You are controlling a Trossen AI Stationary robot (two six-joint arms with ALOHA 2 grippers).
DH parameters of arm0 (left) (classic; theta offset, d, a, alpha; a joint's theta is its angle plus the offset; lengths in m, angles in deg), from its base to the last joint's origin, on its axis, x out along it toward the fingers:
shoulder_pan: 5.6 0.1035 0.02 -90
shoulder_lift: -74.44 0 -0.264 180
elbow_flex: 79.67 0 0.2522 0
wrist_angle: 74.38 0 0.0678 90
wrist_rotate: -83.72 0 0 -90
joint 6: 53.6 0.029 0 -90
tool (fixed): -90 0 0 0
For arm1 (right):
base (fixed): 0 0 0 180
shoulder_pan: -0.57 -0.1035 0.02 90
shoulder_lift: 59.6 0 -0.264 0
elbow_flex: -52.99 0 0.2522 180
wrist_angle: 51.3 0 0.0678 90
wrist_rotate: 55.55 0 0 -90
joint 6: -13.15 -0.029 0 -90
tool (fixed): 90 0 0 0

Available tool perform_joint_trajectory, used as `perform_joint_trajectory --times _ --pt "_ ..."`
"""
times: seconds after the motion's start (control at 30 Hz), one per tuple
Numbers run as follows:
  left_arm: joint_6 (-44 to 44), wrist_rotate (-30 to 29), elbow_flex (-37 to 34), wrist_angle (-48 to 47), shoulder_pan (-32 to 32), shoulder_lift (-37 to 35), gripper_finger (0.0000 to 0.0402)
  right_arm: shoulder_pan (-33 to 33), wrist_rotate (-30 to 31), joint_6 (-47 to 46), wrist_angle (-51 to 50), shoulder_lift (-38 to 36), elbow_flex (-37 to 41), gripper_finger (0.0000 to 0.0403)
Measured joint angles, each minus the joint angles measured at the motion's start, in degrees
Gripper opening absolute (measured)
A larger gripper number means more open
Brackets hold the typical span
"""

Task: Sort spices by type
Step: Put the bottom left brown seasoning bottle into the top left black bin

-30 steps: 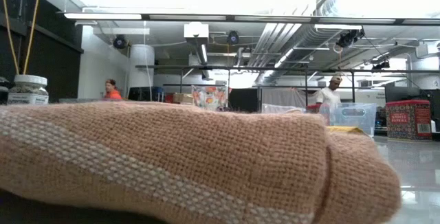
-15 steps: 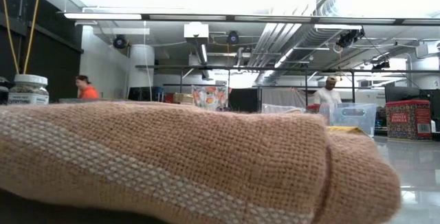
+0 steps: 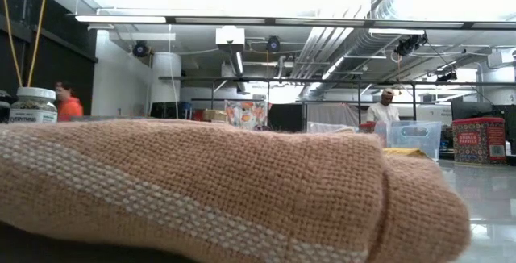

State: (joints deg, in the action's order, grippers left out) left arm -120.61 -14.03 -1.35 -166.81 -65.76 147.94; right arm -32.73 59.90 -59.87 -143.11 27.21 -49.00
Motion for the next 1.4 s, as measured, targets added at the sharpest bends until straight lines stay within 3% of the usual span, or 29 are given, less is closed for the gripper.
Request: perform_joint_trajectory --times 0.27,0.6,0.93,1.2,1.4 --pt "9.13 -0.27 0.0 0.28 1.36 0.04 0.0284 0.0 -0.02 0.0 0.02 0.0 0.0 0.0" --pt "12.31 -2.25 0.0 0.39 5.25 0.04 0.0349 0.0 -0.02 -0.02 0.11 0.0 0.0 0.0" --pt "10.17 -0.07 -0.13 0.81 5.79 0.21 0.0351 0.0 0.19 -0.02 0.15 0.0 0.0 0.0" --pt "13.6 2.38 -7.36 8.43 5.72 0.26 0.0351 0.0 1.31 0.0 0.17 0.0 0.0 0.0" --pt "14.85 -0.03 -7.93 8.03 5.73 0.26 0.0351 0.0 1.27 0.0 0.35 0.0 0.0 0.0"
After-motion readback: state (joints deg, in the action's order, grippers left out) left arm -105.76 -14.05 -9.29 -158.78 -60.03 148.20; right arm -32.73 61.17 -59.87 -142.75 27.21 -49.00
